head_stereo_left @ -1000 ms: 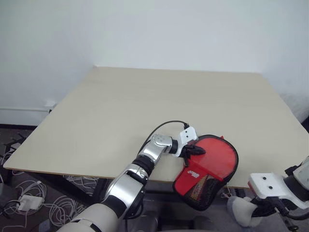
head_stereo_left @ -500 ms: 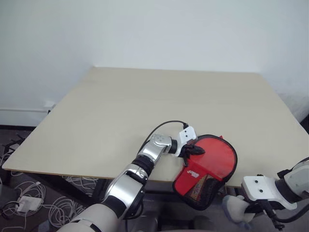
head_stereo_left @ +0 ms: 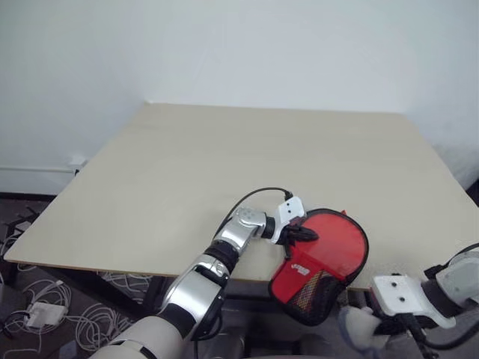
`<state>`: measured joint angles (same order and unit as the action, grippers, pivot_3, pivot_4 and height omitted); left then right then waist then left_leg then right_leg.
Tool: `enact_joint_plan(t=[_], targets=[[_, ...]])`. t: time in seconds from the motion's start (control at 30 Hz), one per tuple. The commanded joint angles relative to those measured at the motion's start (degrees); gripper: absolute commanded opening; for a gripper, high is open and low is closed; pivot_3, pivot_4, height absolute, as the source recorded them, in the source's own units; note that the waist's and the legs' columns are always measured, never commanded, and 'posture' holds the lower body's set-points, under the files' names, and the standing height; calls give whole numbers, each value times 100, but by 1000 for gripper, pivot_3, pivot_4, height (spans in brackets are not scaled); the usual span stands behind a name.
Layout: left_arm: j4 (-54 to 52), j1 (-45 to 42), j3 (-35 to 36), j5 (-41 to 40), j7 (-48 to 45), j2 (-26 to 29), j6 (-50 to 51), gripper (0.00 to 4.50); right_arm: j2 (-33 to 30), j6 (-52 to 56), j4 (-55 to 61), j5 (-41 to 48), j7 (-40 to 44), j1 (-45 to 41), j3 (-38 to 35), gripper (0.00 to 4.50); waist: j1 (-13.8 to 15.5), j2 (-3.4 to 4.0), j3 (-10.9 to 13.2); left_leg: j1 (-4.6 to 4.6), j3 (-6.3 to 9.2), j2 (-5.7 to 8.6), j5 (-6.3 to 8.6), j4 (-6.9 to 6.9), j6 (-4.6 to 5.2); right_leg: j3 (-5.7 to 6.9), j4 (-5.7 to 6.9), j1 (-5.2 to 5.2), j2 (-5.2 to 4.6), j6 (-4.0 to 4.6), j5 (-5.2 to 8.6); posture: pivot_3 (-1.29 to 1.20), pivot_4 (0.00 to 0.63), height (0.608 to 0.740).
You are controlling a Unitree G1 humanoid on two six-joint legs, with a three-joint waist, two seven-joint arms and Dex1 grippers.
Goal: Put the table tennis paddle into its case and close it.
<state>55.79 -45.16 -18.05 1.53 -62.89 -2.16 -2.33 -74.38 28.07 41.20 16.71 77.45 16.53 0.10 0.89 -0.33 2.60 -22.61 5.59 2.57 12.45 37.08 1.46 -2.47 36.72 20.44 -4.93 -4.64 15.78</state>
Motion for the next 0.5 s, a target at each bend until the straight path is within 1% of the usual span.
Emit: enact_joint_plan(t=[0.03, 0.3, 0.4, 0.5], targets=[[129, 108, -150, 214, -48, 48, 137, 0, -94, -120, 335, 257, 227, 85, -111, 35, 1, -1, 0, 0, 0, 0, 0, 0, 0, 0, 0, 0, 0, 0, 0, 0, 0, 734], [123, 126, -176, 243, -38, 71, 130, 0, -113, -148, 654, 403, 261, 353, -196, 35, 1, -7, 2, 0, -1, 0, 1, 0, 1, -1, -1, 0, 0, 0, 0, 0, 0, 734], [148, 101, -160, 242, -11, 66, 121, 0, -126, -173, 952, 585, 372, 569, -325, 35, 1, -7, 2, -2, 0, 0, 1, 1, 1, 0, -1, 0, -1, -1, 0, 0, 0, 734], [148, 93, -144, 236, 32, 58, 115, 0, -56, -109, 999, 602, 217, 448, -227, 35, -1, -9, 2, -1, 0, -1, 1, 1, 2, -1, -1, 0, 0, -1, 0, 0, 0, 734]])
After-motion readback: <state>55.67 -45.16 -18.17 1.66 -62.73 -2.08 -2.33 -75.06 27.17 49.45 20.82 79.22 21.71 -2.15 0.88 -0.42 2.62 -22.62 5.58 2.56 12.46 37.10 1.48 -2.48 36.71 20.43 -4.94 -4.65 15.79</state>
